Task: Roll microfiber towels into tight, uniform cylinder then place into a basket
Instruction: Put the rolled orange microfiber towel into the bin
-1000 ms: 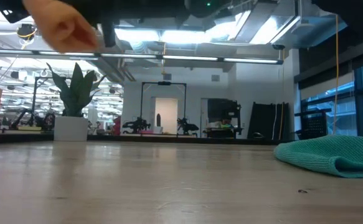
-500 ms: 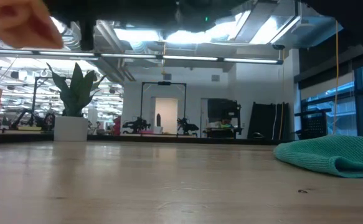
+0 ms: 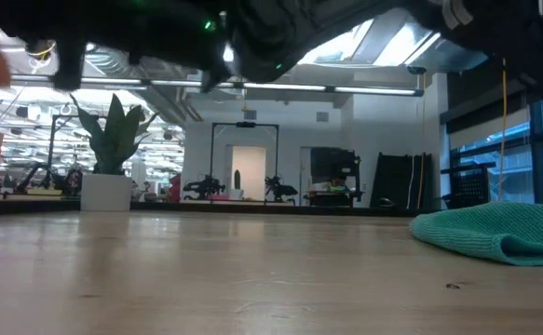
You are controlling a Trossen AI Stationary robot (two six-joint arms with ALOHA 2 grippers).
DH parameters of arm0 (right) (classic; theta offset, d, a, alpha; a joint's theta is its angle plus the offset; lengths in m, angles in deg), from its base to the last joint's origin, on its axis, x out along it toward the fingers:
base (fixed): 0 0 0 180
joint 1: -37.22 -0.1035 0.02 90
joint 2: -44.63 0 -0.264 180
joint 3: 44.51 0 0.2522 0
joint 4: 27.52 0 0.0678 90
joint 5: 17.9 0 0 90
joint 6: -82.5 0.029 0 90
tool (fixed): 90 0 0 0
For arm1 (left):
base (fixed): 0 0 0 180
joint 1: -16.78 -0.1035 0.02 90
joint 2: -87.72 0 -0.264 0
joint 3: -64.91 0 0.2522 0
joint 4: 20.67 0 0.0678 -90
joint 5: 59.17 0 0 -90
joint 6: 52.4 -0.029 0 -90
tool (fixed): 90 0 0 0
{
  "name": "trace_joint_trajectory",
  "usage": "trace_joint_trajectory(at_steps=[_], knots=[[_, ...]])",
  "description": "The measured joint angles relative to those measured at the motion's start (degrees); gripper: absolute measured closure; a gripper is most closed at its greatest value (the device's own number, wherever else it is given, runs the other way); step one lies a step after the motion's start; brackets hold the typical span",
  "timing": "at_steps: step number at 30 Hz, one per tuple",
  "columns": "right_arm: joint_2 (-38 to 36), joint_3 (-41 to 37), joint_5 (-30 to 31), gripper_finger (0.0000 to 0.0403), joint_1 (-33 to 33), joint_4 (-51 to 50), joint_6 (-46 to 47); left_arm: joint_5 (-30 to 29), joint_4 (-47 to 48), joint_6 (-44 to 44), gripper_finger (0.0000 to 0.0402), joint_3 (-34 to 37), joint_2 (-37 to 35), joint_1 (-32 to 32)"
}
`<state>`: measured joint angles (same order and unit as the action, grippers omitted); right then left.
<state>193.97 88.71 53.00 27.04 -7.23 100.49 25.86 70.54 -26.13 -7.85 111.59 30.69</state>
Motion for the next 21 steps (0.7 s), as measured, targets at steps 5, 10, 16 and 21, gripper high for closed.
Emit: trace_joint_trajectory(at_steps=[5,10,16,21], knots=[[3.04,5.29,-1.57,0.0382,0.09,-7.80,1.42,0.00,0.13,0.00,0.0291,0.00,-0.01,-0.01],[3.12,6.97,-1.72,0.0382,0.06,-19.31,1.08,0.00,0.13,-1.40,0.0291,0.00,-0.02,0.00],[3.09,7.54,-2.53,0.0382,-1.11,-25.94,1.03,-0.01,0.13,-2.89,0.0291,0.00,0.00,0.00],[3.09,7.50,-2.69,0.0382,-1.39,-29.44,1.28,-0.02,0.12,-2.99,0.0291,0.00,-0.01,0.00]])
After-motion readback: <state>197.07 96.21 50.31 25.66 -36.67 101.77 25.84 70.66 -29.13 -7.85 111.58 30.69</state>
